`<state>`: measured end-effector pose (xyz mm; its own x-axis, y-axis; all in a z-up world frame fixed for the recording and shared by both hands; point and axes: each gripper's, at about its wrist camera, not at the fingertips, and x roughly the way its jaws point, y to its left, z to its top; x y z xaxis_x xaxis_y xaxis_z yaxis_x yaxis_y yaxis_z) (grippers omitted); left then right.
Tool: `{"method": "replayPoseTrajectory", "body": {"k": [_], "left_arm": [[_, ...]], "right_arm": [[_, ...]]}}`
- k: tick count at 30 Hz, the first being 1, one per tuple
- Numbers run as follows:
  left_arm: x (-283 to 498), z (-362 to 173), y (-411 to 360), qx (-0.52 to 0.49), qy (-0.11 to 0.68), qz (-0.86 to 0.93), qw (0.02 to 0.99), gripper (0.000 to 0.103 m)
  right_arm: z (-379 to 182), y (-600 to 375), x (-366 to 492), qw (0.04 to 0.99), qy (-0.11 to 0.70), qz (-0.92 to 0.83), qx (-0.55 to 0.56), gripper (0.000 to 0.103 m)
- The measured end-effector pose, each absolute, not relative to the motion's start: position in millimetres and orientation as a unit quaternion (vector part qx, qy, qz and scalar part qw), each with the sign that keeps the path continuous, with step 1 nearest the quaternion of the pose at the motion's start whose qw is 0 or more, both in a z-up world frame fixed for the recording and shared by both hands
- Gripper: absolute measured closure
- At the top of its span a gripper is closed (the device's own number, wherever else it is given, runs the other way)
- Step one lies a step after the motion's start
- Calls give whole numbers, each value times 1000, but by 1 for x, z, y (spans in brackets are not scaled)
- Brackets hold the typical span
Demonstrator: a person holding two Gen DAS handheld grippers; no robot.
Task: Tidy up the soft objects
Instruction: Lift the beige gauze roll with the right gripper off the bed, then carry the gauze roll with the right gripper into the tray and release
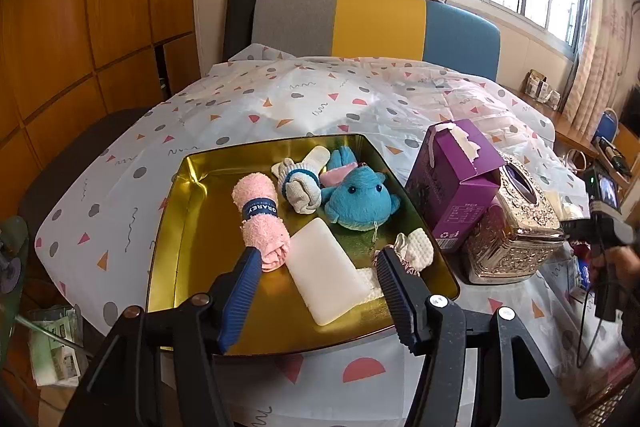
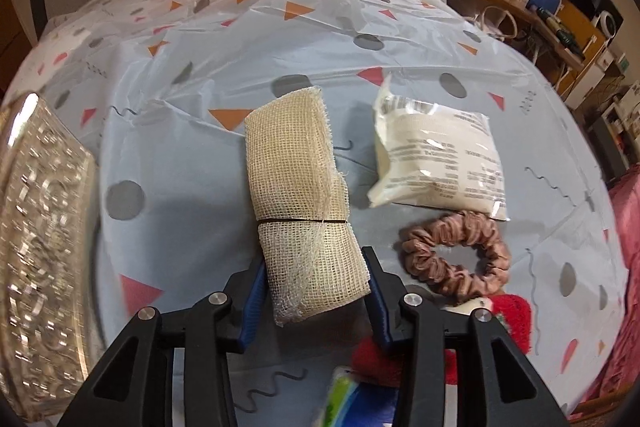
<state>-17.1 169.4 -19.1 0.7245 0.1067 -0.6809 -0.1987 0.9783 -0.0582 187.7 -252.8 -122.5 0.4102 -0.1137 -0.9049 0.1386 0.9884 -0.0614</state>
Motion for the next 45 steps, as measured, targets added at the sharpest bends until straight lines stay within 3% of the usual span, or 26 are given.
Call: {"method": "replayPoseTrajectory", "body": {"k": [13, 20, 23, 31, 37, 45], "left_arm": [[-14, -32, 178, -74, 378, 88, 919, 42], [-14, -37, 185, -83, 382, 99, 915, 42], [-16, -37, 191, -85, 380, 108, 915, 37], [-22, -39, 208, -96, 379, 128, 912, 36], [-26, -45, 230, -124, 381, 154, 903, 27], [-32, -51, 253, -142, 382, 180, 895, 27]], "right_arm": [[-18, -199, 200, 897, 441, -5, 15, 60], [47, -101, 173, 921, 367, 124, -48, 60], [54, -48, 155, 912, 352, 193, -83, 60], [9, 59, 116, 852, 391, 317, -143, 60], [-44, 94, 111, 810, 450, 344, -152, 59], [-89, 120, 113, 781, 500, 340, -155, 56]]}}
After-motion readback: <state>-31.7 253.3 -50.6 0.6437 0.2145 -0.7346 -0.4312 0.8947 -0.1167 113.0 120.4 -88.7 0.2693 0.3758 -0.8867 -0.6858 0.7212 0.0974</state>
